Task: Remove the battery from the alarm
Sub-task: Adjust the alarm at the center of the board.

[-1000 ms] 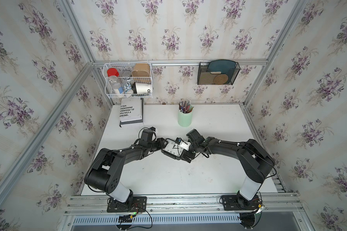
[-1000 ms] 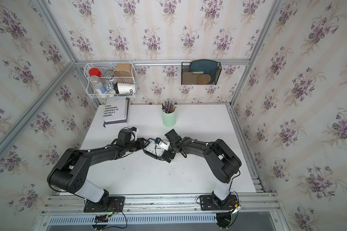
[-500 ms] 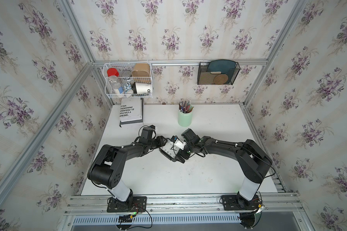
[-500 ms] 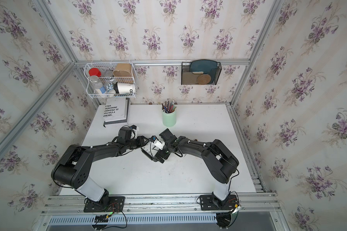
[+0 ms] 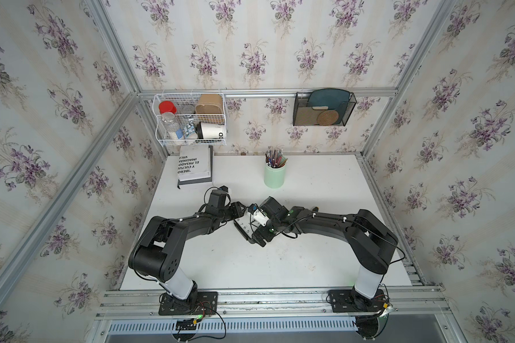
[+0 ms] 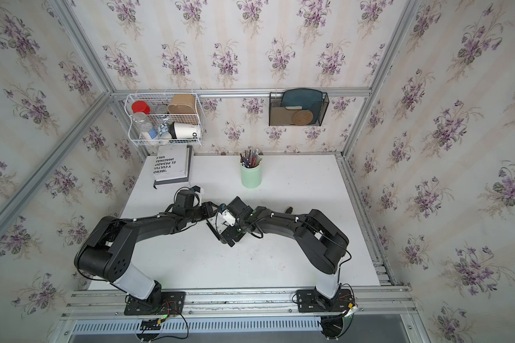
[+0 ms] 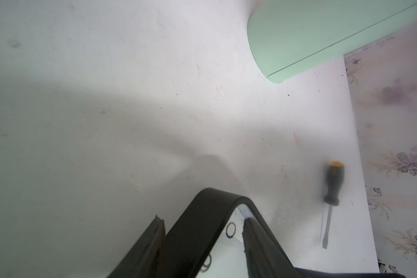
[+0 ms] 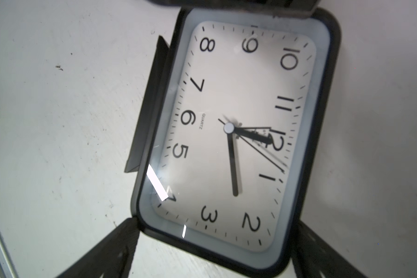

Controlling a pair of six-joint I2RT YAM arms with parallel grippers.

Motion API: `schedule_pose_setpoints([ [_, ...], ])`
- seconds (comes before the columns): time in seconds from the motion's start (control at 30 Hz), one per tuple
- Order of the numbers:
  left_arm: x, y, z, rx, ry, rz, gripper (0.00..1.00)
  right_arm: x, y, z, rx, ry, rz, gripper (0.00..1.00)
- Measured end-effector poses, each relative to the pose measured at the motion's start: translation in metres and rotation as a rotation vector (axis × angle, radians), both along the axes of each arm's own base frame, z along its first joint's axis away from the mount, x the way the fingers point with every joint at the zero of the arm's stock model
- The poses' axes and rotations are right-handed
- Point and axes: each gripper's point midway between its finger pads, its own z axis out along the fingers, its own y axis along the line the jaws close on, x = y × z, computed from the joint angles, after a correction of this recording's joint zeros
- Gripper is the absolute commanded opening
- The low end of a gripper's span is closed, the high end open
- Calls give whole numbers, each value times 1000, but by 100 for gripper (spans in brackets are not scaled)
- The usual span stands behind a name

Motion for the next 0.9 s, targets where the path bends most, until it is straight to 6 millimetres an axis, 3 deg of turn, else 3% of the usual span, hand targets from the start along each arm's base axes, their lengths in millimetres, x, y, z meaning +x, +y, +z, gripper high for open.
schedule_pose_setpoints([
  [0.53,-6,-2,4,-27,13,14,56,-25,8,-1,54,93,-112,100],
  [0.9,-13,2,13,-20,20,18,56,-34,18,16,92,105,-173,100],
])
